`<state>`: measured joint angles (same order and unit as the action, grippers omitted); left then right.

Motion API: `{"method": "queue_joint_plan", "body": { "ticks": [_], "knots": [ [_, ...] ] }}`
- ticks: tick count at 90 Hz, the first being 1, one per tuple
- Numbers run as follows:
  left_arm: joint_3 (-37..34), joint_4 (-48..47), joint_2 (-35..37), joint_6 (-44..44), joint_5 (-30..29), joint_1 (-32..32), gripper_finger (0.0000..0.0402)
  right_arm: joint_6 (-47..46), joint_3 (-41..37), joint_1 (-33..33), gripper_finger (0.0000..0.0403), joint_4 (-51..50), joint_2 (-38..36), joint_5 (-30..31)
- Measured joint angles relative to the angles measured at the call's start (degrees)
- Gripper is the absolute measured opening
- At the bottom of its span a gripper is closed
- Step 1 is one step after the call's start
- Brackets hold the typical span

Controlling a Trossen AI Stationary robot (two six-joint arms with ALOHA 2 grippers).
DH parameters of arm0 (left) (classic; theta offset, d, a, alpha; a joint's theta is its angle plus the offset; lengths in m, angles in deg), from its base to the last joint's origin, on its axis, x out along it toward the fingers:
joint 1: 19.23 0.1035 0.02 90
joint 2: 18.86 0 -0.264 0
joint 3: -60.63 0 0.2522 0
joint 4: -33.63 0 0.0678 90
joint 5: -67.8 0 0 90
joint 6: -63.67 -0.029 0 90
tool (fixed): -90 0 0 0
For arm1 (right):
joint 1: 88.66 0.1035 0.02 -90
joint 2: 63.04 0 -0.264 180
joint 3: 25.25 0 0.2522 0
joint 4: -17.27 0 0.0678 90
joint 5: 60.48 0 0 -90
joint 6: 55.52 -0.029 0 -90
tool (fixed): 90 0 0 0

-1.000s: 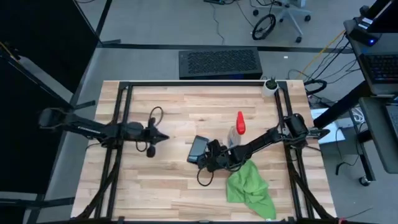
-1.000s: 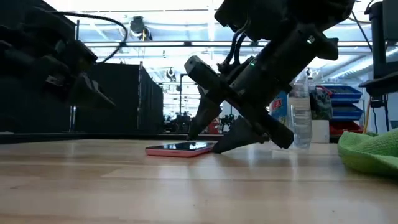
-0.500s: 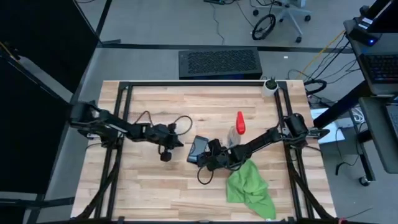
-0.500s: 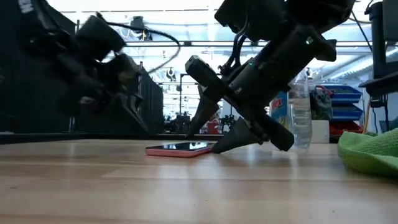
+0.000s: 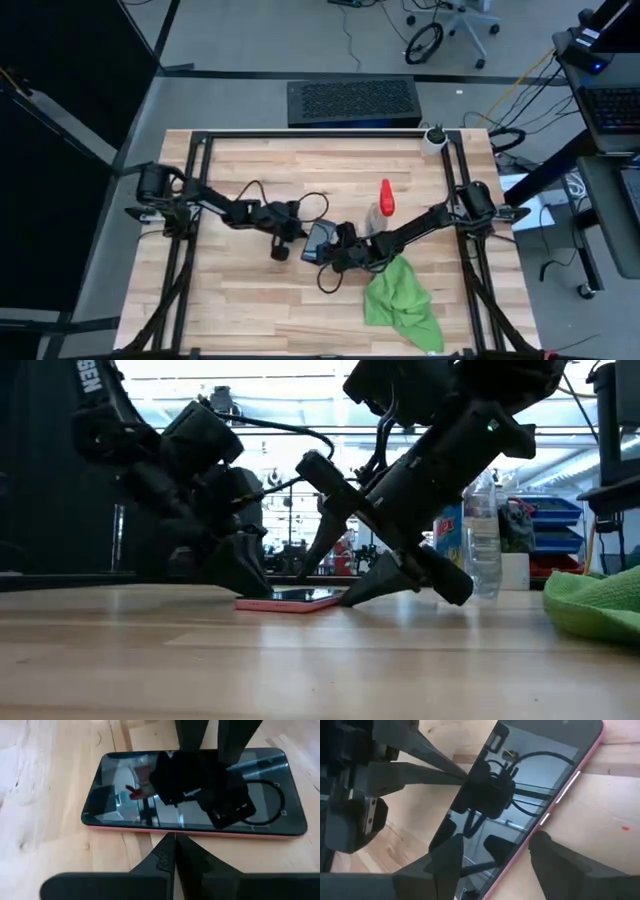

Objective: Apply microfiber cloth
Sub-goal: Spray the front of the cellphone with the cleaning bottle

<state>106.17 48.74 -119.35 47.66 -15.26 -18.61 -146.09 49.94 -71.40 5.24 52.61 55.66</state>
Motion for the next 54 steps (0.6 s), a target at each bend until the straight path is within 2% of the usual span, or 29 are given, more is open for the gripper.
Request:
{"method": "queue_joint_plan", "body": {
  "ticks": [12,34,54],
  "knots": [
    [0.5,0.3,-0.7,0.0,0.6,0.0,0.0000,-1.8,0.0,-0.1,0.0208,-0.6,-0.1,-2.4],
    [0.7,1.1,-0.7,0.0,4.2,-0.4,0.0000,-6.2,0.0,-0.1,0.0208,0.1,-0.1,-3.3],
    [0.7,1.4,-0.7,-0.9,4.3,-1.2,0.0000,-1.2,0.0,-0.5,0.0208,1.8,0.0,-1.0]
  ]
}}
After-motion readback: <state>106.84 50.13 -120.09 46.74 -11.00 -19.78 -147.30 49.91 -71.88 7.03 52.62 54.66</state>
